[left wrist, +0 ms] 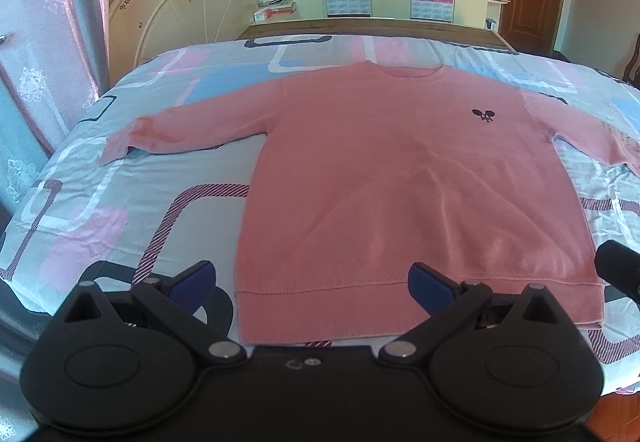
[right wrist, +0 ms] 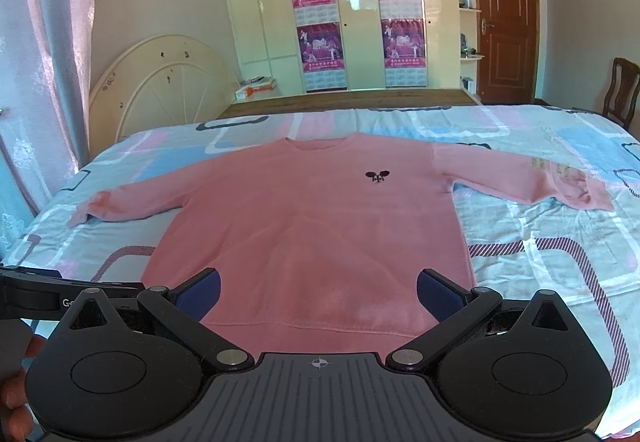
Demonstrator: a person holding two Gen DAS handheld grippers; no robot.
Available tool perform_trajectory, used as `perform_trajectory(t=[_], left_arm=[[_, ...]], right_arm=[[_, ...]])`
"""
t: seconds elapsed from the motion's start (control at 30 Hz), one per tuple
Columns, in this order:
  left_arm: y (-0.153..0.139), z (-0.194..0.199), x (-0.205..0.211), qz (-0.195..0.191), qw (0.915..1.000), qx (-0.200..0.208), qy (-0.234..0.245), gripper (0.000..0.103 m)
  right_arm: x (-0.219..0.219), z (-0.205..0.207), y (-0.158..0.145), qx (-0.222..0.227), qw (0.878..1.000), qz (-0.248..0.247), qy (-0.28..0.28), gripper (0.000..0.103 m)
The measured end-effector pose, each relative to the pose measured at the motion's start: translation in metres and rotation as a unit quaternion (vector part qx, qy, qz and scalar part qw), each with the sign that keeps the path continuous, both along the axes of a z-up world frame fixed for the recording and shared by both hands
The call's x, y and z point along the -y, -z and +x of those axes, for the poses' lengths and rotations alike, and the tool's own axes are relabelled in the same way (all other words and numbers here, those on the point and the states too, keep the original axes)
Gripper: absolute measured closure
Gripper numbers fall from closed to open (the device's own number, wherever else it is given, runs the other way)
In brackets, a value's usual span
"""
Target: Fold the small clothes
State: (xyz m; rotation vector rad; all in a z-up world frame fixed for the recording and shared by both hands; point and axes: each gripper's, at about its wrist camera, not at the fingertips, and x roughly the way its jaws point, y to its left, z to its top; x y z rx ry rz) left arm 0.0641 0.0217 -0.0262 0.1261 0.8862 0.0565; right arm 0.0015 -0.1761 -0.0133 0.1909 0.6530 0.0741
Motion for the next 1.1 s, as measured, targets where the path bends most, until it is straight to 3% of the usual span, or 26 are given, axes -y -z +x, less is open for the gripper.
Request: perform_trajectory(t=[0.5,1.1], left_arm=[[0.008,0.050,-0.009,-0.001,0.9998,-0.009,0.018,0.001],[0.020,0.144,-0.029,-0.011,0.9972,-0.020,0.071,0.001]], right_arm=[[-0.003,0.040,0.011,-0.015,0.999,0.003,0.030,0.000],[-0.030,0.111,0.015,-0.031,0.995,0.000,0.091,0.000]])
